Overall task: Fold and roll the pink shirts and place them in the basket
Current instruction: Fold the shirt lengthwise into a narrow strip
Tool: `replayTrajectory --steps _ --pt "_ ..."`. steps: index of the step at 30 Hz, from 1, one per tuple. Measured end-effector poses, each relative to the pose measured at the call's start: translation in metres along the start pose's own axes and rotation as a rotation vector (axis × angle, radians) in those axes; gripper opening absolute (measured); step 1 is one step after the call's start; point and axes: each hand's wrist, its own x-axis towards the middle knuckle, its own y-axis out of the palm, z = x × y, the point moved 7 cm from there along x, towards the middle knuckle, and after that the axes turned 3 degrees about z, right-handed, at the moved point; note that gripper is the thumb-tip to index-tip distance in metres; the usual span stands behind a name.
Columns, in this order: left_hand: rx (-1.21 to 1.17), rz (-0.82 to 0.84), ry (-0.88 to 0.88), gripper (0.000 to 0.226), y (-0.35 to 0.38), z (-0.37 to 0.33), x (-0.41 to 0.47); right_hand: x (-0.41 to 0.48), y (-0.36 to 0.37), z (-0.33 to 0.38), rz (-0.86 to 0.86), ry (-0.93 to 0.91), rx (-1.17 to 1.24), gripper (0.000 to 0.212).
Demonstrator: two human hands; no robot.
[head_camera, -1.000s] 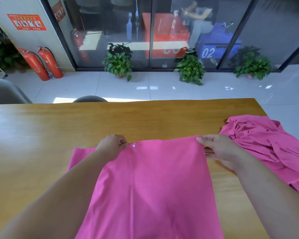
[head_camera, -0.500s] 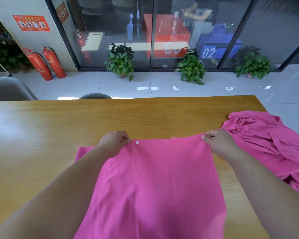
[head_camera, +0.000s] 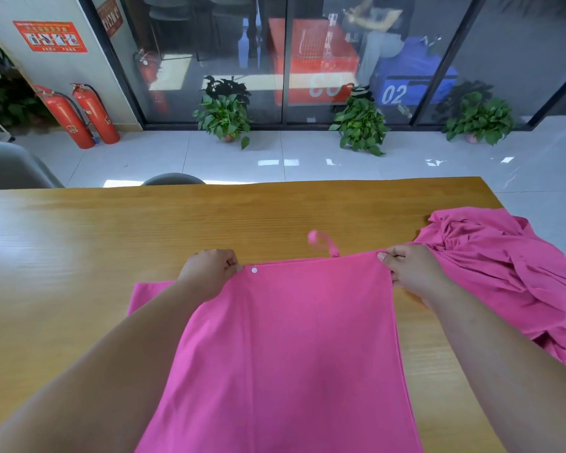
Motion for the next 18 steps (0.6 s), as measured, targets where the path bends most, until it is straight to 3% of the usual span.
replayTrajectory --steps 2,5,7,9,13,15,18 --pt "0.068 -0.061 -0.025 0.022 0.002 -0.002 0.003 0.005 -0.002 -0.001 -0.086 -0.044 -0.103 0.029" --pt "0.171 -0.172 -0.057 0.018 0.007 -0.004 0.008 0.003 0.001 0.011 -0.188 -0.086 -0.359 0.016" --pt "0.219 -0.190 -0.120 0.020 0.015 -0.010 0.009 0.009 0.008 0.006 -0.178 -0.055 -0.402 0.019" --pt "0.188 -0.157 -0.212 0.022 0.026 -0.015 0.010 0.021 0.021 -0.009 -0.134 0.042 -0.232 0.024" --pt "0.056 -0.141 -0.357 0.023 0.047 -0.011 0.009 0.035 0.059 -0.051 -0.050 0.253 0.306 0.016" --pt "0.010 -0.143 -0.374 0.020 0.058 -0.009 0.006 0.041 0.076 -0.066 -0.006 0.235 0.328 0.012" --pt "-0.055 -0.179 -0.304 0.024 0.079 -0.013 -0.006 0.031 0.090 -0.074 0.015 0.082 0.061 0.047"
